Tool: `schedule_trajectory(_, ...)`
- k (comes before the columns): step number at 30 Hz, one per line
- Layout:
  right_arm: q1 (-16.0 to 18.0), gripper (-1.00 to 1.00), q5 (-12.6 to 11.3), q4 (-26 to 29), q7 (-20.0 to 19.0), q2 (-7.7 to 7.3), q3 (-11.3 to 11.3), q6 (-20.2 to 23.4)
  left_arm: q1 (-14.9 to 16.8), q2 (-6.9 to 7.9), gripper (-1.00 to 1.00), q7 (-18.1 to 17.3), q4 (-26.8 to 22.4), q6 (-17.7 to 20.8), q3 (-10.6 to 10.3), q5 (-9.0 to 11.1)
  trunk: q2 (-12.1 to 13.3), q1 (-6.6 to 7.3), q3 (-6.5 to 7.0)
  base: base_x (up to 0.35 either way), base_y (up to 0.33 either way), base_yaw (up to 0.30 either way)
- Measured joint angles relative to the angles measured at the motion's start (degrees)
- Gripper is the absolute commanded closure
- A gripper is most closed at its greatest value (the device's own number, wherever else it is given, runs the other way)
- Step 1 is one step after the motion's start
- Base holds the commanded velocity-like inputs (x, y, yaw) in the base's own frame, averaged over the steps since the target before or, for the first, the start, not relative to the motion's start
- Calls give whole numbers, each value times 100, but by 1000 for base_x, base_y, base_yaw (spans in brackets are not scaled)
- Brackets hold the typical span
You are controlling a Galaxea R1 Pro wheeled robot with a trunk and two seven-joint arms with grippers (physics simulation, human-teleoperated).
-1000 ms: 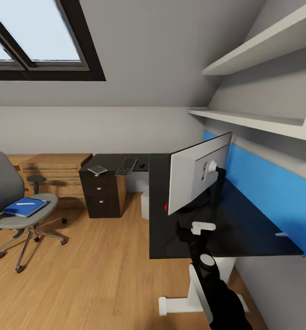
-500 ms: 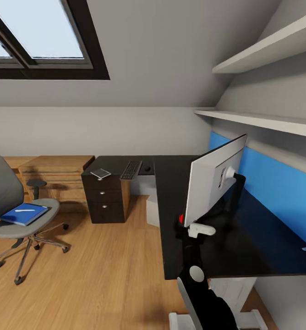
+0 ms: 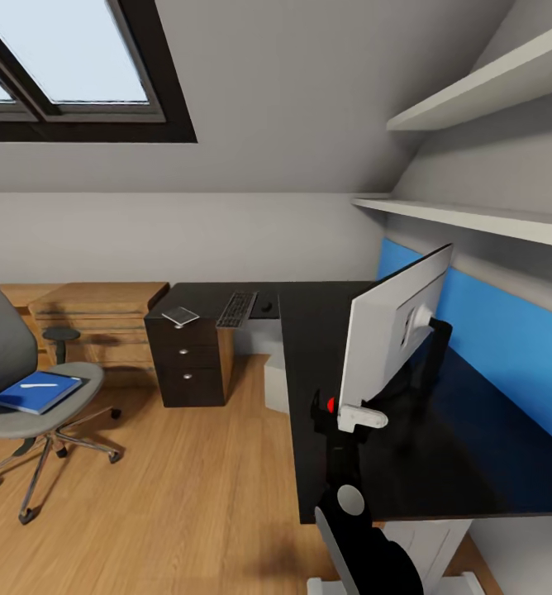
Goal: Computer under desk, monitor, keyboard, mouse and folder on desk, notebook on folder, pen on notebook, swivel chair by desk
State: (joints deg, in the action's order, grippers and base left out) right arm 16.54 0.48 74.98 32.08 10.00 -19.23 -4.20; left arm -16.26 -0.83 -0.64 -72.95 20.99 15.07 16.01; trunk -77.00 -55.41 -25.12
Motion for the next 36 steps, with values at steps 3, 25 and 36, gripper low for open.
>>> schedule_trajectory(3, -3, -100, 8, -1, 2, 0, 3, -3, 0, 0, -100, 0, 5, 0, -9, 0, 0, 0, 0, 21, 0, 0)
schedule_trajectory(25, -7, -100, 17, -28, 749, -245, -11, 5, 0, 2, -100, 0, 48, 0, -18, 2, 0, 0, 0, 84, 0, 0)
schedule_trajectory(36, -7, -100, 17, -31, 754, -244, -2, 5, 0, 1, -100, 0, 88, 0, -18, 2, 0, 0, 0, 103, 0, 0)
